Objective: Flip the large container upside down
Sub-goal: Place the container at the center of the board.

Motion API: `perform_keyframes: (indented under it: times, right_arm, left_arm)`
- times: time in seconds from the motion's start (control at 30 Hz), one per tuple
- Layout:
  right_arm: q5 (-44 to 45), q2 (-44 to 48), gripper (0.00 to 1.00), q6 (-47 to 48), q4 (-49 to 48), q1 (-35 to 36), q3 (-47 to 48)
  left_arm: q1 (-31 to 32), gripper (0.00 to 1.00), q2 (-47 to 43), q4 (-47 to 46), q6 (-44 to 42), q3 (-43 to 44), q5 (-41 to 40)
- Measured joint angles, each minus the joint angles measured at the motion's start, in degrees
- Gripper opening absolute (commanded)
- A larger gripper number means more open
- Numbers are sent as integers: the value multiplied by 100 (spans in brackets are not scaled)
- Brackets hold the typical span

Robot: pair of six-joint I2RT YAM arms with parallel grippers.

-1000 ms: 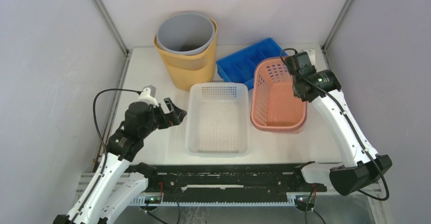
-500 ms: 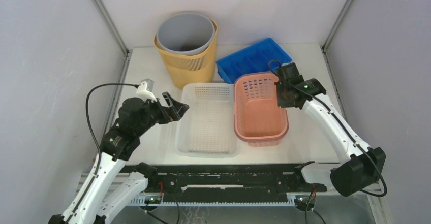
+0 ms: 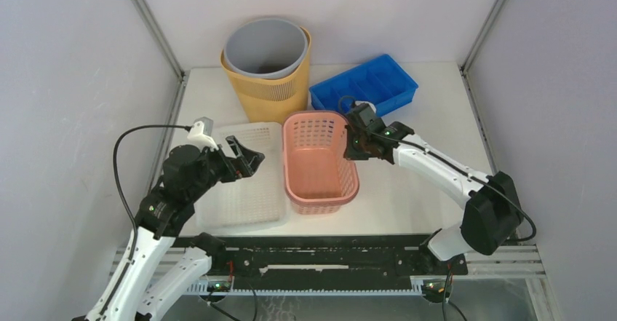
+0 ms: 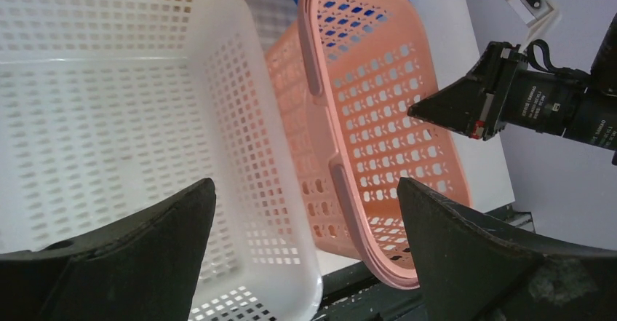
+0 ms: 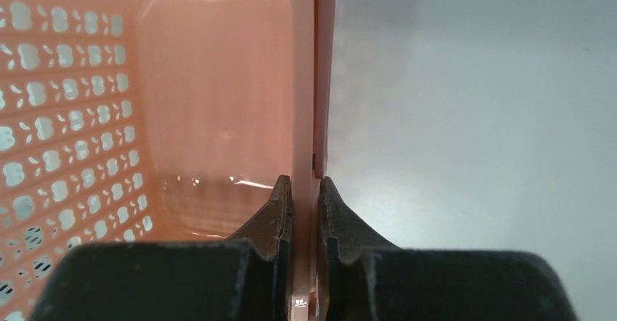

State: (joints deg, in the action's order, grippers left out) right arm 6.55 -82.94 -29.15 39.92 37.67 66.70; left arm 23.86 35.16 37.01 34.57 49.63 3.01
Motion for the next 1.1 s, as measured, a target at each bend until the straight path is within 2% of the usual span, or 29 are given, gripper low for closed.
perform_keyframes:
  times: [0.1, 0.47, 0.5, 0.57, 0.6, 0.63, 0.8, 1.0, 1.1]
  right_arm:
    - [-17, -315, 0, -409, -468, 326, 90]
    - [155, -1158, 0, -807, -774, 909, 798]
    - [216, -1158, 2, -809, -748, 927, 804]
    - [293, -1145, 24, -807, -693, 929, 807]
    - [310, -1141, 38, -804, -664, 922, 807]
    - [317, -1134, 46, -804, -634, 918, 807]
    - [308, -988, 51, -713, -549, 918, 811]
    - [232, -568, 66, -616, -439, 918, 811]
    - [214, -275, 67, -527, -304, 872, 809]
  left_arm:
    - [2, 100, -28, 120, 0, 61, -94]
    - [2, 100, 166, 144, 0, 96, -131]
    - [2, 100, 188, 157, 2, 109, -131]
    - [2, 100, 238, 164, 22, 166, -105]
    - [2, 100, 269, 151, 50, 201, -74]
    - [2, 100, 319, 127, 87, 251, -9]
    - [66, 100, 734, -20, 195, 564, 216]
    - [120, 100, 885, 17, 205, 791, 208]
    - [173, 100, 968, 15, 254, 964, 188]
